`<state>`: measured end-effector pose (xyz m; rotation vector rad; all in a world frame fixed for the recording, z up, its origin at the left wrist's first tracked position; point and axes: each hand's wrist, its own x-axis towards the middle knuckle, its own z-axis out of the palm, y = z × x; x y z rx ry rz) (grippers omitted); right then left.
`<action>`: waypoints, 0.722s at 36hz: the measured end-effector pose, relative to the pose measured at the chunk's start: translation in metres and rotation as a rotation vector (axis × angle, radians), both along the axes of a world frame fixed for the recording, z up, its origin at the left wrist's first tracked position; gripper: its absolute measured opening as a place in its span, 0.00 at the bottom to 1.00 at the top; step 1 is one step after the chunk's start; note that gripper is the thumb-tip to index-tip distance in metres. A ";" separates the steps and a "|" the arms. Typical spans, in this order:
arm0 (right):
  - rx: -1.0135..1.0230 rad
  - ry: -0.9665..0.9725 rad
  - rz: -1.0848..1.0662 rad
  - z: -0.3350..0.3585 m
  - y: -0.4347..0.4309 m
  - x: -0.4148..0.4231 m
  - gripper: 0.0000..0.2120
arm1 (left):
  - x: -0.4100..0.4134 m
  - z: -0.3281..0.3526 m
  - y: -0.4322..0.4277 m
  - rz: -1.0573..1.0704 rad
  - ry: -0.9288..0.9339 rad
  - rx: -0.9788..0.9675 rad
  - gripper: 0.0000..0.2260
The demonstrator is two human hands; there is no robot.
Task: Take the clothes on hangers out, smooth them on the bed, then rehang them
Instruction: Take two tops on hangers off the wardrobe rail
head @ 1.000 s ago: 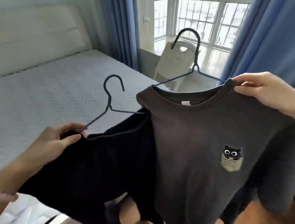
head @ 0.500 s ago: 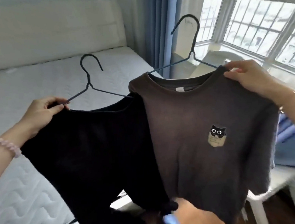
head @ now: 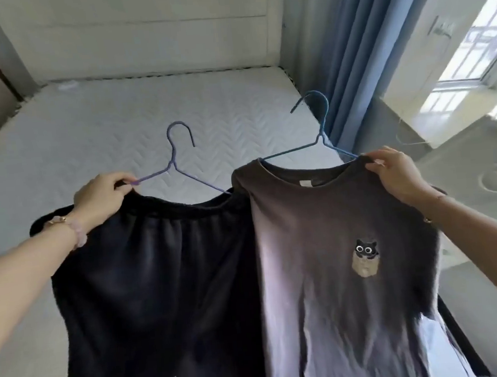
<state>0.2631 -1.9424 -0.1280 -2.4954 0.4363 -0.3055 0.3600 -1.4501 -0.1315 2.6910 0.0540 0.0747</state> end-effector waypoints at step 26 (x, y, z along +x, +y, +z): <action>-0.216 0.238 -0.023 -0.270 -0.010 0.260 0.24 | 0.208 -0.290 -0.002 0.239 -0.236 0.044 0.16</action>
